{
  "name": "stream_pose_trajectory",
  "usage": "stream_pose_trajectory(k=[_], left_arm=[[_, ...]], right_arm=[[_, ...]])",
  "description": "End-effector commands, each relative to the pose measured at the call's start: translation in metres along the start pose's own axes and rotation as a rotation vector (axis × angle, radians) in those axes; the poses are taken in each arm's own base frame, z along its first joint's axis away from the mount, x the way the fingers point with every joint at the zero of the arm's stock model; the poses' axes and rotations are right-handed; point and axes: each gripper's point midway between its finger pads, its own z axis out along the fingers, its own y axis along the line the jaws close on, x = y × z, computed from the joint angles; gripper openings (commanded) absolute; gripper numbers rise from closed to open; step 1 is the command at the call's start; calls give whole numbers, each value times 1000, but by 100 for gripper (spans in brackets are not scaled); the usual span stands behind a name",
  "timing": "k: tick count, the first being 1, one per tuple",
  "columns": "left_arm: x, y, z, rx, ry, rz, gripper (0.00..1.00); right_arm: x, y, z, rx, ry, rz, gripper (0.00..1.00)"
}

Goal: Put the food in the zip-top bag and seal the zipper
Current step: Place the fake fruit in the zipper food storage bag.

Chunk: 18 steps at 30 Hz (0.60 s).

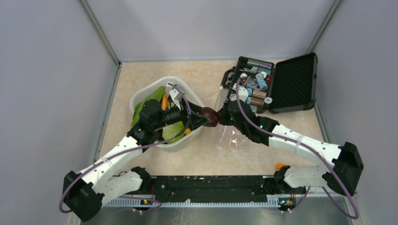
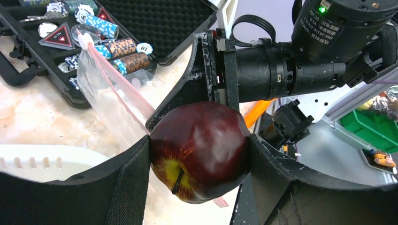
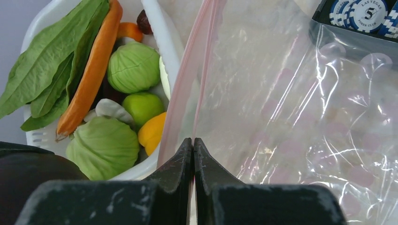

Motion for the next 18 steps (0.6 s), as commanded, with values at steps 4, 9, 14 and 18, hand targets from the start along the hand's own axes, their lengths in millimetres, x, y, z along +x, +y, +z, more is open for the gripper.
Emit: stream_pose_trajectory(k=[4,9,14,18], left_arm=[[1,5,13,-61,-9,33,28],[21,20,17,-178,93,110,28],[30,26,21,-235,136,159,28],[31,27,25,-267,152,187,29]], right_arm=[[-19,9,-7,-61,-47,76,0],[-21,12,-8,-80,-47,91,0],[-24,14,-10,-92,-49,98,0],[-22,12,-10,-84,-45,98,0]])
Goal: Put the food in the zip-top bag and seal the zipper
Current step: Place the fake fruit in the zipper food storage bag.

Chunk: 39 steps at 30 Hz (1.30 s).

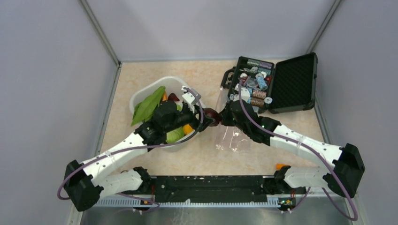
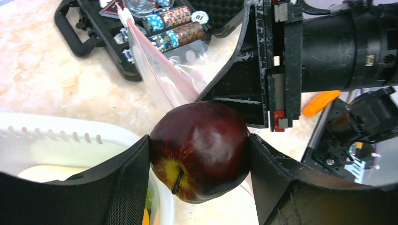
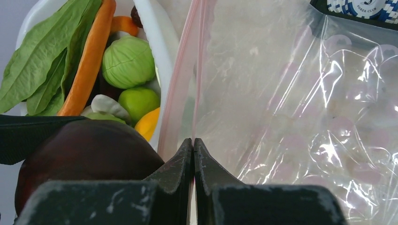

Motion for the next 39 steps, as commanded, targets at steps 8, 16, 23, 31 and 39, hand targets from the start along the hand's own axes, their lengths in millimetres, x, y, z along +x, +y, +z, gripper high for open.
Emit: stream_pose_trajectory(k=[8,16,23,31,39], left_arm=[[18,19,11,-187,142,98,28],[19,25,24,-254,184,119,28],[-8,6,29,-193,91,62,30],[-10,36,20,-365,102,101,30],[-23,29,18,-357,78,96,30]], right_arm=[[-28,24,-15,-100,-75,70,0],[-22,30,-18,-140,-44,65,0],[-20,23,-19,-109,-41,62,0],[-15,34,-25,-183,-10,60,0],[-8,27,-32,-151,52,19,0]])
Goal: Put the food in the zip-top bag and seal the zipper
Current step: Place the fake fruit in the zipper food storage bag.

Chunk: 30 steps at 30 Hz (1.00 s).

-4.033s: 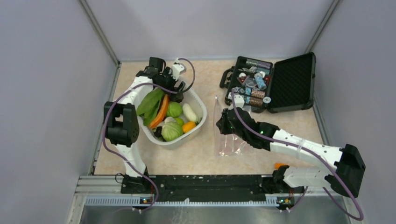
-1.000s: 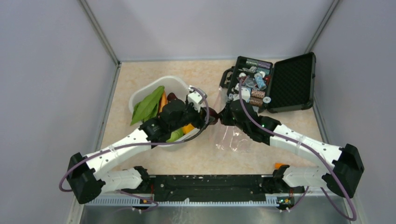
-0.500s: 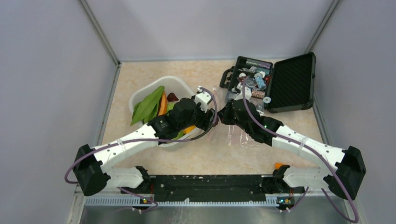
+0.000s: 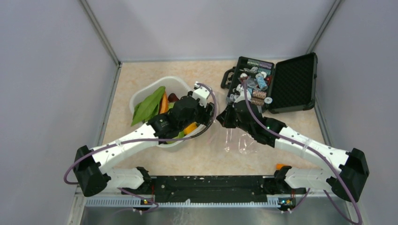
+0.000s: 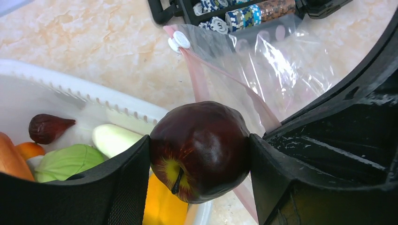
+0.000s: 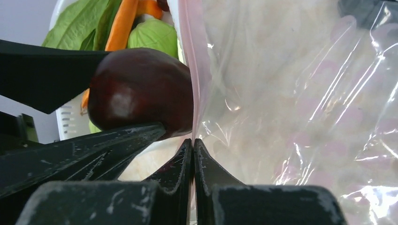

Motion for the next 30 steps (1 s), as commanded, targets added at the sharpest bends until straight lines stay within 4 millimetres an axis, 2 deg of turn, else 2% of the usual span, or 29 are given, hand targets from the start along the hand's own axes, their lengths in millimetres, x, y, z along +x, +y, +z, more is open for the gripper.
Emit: stream_pose_trajectory(k=[1,8,16,18,23,26,30], left_arm=[[-32,-18,-9,84,-88,-22,30],[-43,-72,-17,377,-162,-174,31],[-35,-95,-19,505,-139,-294,31],[-26,-94,-15,488,-109,-300,32],[0,-70,-3,333,-14,-201,32],[5,-68,-5,338,18,-114,32],[-3,-76,-11,387,16,-68,32]], right_arm=[[-10,17,-15,-66,0,-8,0],[-25,27,-28,-123,-67,56,0],[-35,24,-47,-153,-118,114,0],[-36,23,-51,-173,-131,122,0],[-41,28,-60,-227,-146,106,0],[-42,28,-59,-214,-134,52,0],[-37,20,-49,-156,-104,-3,0]])
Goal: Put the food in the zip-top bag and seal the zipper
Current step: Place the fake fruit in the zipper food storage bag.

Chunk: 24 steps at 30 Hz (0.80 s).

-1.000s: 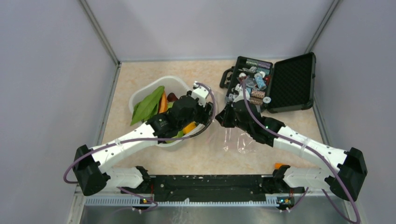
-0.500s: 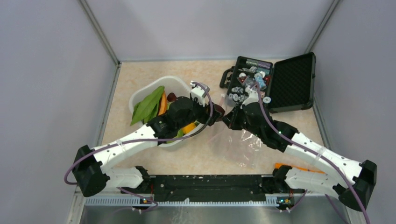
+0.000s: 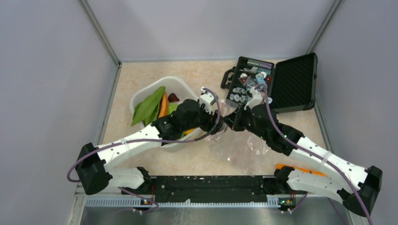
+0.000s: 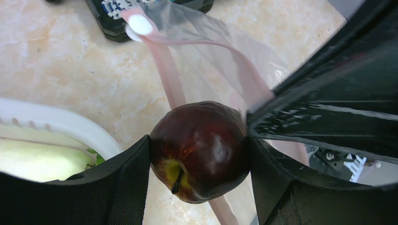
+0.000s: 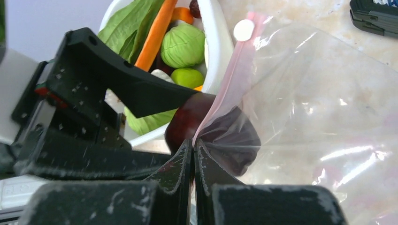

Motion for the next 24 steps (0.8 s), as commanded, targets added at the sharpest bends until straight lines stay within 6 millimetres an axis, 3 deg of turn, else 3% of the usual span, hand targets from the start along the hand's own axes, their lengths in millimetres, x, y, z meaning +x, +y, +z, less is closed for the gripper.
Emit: stream_pose_trajectory(k=[1,6,10,15,18,21,24], left_arm=[[-22,-22,-8,85,-13,74,32],[-37,-17,-16,29,-61,6,33],[-45,-29,-20,93,-131,-66,32],[-59,-19,-27,49,-274,-188,32],[-52,-4,-26,-29,-240,-130,31],[-31,21,-24,-180,-113,-10,30],[-27,17,-20,-150,-72,40,30]], right_arm=[[-23,12,5,-13,-49,-58,0],[-16,-8,13,56,-53,-102,0],[-19,8,8,-68,-103,-81,0],[-21,13,1,-117,-135,-102,0],[-14,15,-2,-163,-125,-135,0],[-5,17,-6,-207,-101,-158,0],[-6,23,-8,-244,-114,-163,0]])
